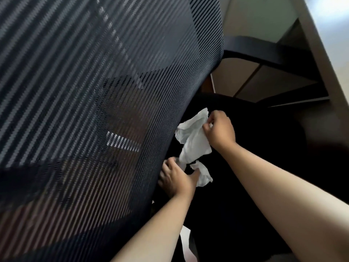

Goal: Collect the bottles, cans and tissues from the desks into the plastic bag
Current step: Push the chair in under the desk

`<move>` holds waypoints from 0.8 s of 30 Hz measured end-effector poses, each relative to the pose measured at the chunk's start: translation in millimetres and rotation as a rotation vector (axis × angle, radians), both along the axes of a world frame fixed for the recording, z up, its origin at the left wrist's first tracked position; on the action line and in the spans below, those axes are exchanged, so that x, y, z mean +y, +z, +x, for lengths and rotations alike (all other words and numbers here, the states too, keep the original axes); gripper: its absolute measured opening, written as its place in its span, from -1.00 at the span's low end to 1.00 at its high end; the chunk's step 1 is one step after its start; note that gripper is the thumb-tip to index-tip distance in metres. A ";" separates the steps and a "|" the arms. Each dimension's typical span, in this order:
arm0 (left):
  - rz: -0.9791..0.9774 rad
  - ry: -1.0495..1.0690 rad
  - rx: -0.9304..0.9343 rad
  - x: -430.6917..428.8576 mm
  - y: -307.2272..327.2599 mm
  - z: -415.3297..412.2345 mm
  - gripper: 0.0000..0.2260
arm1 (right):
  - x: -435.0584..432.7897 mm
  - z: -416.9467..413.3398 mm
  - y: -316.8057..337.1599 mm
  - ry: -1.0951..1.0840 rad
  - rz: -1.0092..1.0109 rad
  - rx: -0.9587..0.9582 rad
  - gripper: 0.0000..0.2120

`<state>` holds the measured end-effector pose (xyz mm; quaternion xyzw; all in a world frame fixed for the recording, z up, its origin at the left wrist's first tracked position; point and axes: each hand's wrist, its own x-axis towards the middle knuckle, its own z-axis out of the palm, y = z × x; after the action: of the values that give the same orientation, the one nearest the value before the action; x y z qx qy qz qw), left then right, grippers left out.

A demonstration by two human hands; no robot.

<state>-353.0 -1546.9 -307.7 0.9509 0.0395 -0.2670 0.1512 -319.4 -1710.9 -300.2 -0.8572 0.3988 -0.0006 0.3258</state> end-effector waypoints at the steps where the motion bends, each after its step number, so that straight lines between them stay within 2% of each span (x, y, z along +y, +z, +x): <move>1: 0.057 0.009 0.042 0.9 -1.3 -3.6 -0.28 | 1.2 4.8 -1.4 0.050 0.019 0.039 -0.71; 3: 0.079 0.069 0.166 -2.3 -5.4 -10.4 -0.15 | 5.0 9.4 -6.4 0.250 0.132 0.211 -0.36; 4: 0.078 0.069 0.202 -6.0 -8.2 -14.0 -0.14 | 7.3 10.7 -11.0 0.387 0.122 0.316 -0.25; 5: 0.074 0.036 0.207 -9.7 -12.0 -16.8 -0.16 | 10.0 11.3 -18.8 0.527 0.048 0.389 -0.21; 7: 0.039 -0.072 0.157 -15.1 -20.2 -21.5 -0.37 | 13.5 9.8 -33.9 0.661 -0.084 0.421 -0.36; 9: -0.043 -0.179 0.100 -16.1 -29.0 -23.1 -0.64 | 14.4 8.2 -43.9 0.607 -0.070 0.331 -0.68; 11: -0.138 -0.240 0.105 -14.9 -36.7 -22.2 -0.84 | 12.0 5.1 -49.4 0.468 0.001 0.275 -0.75; 12: -0.163 -0.259 0.123 -14.6 -37.5 -21.7 -0.86 | 9.8 2.4 -49.1 0.404 0.037 0.281 -0.74; 14: -0.192 -0.268 0.152 -14.3 -33.8 -18.3 -0.83 | 5.0 -1.7 -38.7 0.263 0.143 0.283 -0.74; 19: -0.252 -0.126 0.196 -12.5 -10.5 -0.4 -0.84 | -11.6 -20.0 -3.0 -0.036 0.138 0.091 -0.83; 24: -0.262 -0.187 0.082 -20.1 43.8 23.2 -0.80 | -26.2 -29.5 66.1 -0.160 0.107 -0.008 -0.79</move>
<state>-329.8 -1567.0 -263.9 0.9110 -0.0780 -0.3211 0.2467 -348.8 -1737.1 -234.0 -0.8040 0.4641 -0.0085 0.3717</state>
